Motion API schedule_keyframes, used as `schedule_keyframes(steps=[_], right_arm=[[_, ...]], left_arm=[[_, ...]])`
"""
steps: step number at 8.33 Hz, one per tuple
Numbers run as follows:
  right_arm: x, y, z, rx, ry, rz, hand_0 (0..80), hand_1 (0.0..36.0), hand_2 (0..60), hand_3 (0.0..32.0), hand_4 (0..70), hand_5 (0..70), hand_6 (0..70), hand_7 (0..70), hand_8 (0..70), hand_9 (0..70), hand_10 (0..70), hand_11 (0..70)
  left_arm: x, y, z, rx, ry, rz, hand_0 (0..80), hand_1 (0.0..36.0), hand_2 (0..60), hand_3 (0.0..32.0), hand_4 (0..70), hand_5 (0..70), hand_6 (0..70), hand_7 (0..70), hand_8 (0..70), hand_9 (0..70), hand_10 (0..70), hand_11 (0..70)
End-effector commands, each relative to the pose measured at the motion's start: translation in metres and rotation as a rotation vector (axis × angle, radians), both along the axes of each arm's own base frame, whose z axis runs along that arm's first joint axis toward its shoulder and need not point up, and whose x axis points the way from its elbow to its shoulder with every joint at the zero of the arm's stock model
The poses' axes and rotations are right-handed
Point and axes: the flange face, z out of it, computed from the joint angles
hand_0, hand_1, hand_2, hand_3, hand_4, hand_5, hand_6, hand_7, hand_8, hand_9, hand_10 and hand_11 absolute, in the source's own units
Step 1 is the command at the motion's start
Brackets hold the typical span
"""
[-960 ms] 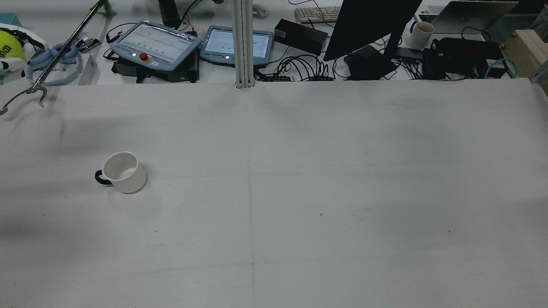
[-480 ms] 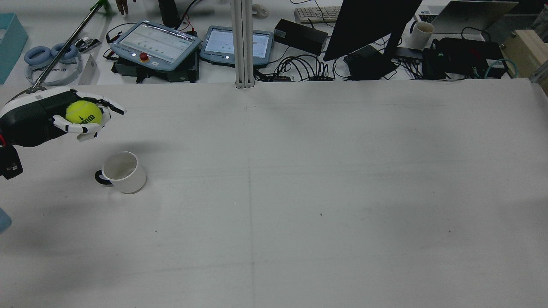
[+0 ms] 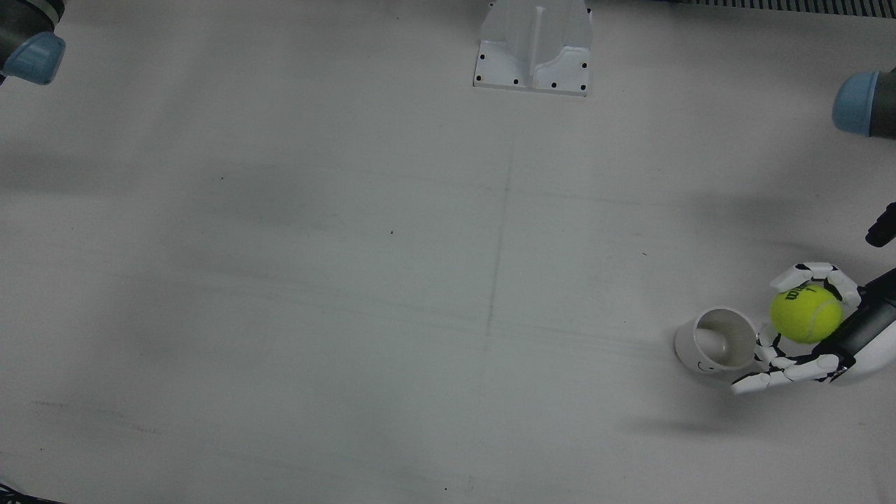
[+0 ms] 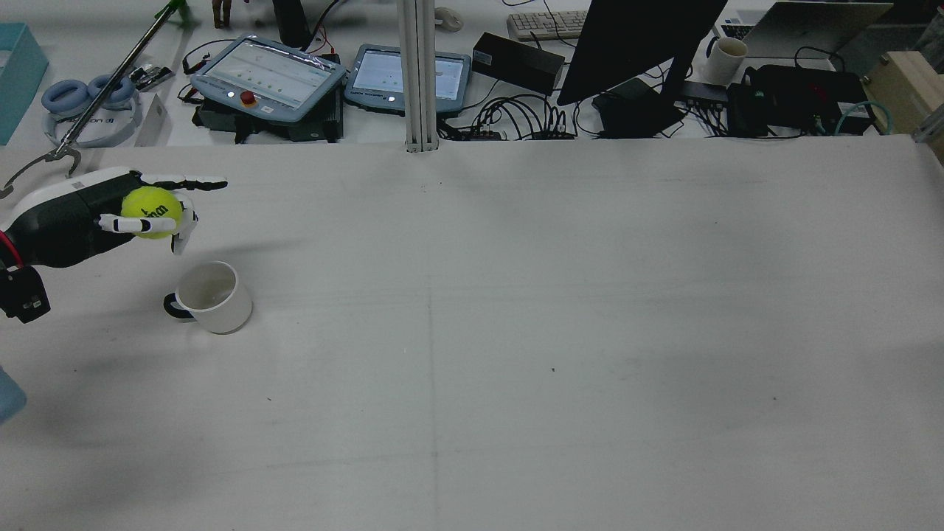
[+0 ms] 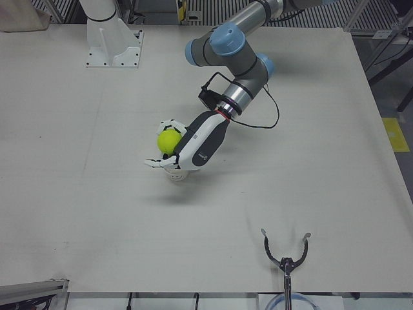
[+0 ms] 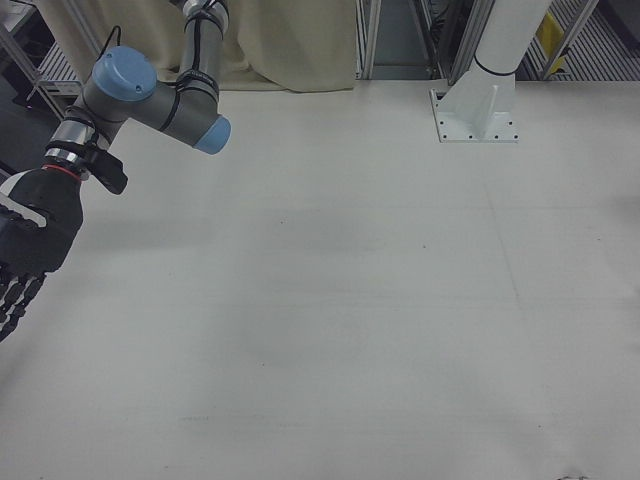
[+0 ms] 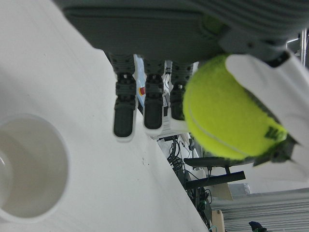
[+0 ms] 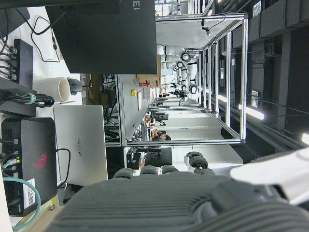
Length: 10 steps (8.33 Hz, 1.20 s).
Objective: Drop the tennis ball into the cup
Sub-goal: 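Open the left hand fingers to release the ball into the mug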
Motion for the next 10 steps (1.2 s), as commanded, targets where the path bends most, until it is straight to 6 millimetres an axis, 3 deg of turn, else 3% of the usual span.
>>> schedule_keyframes(steps=[1,3,8,9,10], right_arm=[[0.000,0.000,0.000,-0.001,0.000,0.000,0.0,0.0,0.0,0.0,0.0,0.0,0.0,0.0,0.0,0.0,0.0,0.0],[0.000,0.000,0.000,-0.001,0.000,0.000,0.0,0.0,0.0,0.0,0.0,0.0,0.0,0.0,0.0,0.0,0.0,0.0],[0.000,0.000,0.000,0.001,0.000,0.000,0.0,0.0,0.0,0.0,0.0,0.0,0.0,0.0,0.0,0.0,0.0,0.0],[0.000,0.000,0.000,0.001,0.000,0.000,0.0,0.0,0.0,0.0,0.0,0.0,0.0,0.0,0.0,0.0,0.0,0.0],[0.000,0.000,0.000,0.001,0.000,0.000,0.0,0.0,0.0,0.0,0.0,0.0,0.0,0.0,0.0,0.0,0.0,0.0]], left_arm=[[0.002,0.001,0.000,0.024,0.025,0.007,39.2,9.4,1.9,0.0,2.5,0.0,0.3,11.0,0.0,0.8,0.0,0.0],[0.002,0.001,0.000,0.027,0.028,0.012,41.2,11.2,1.2,0.0,0.0,0.0,0.0,7.7,0.0,0.1,0.0,0.0],[0.000,0.001,-0.008,0.015,0.064,0.022,42.4,13.0,5.2,0.0,0.0,0.1,0.0,7.1,0.0,0.0,0.0,0.0],[-0.010,-0.003,-0.011,-0.004,0.094,0.011,40.7,12.4,6.7,0.0,0.0,0.1,0.1,6.5,0.0,0.0,0.0,0.0],[-0.052,-0.019,-0.017,0.001,0.106,-0.063,31.3,10.7,12.6,0.0,0.0,0.0,0.0,8.2,0.0,0.2,0.0,0.0]])
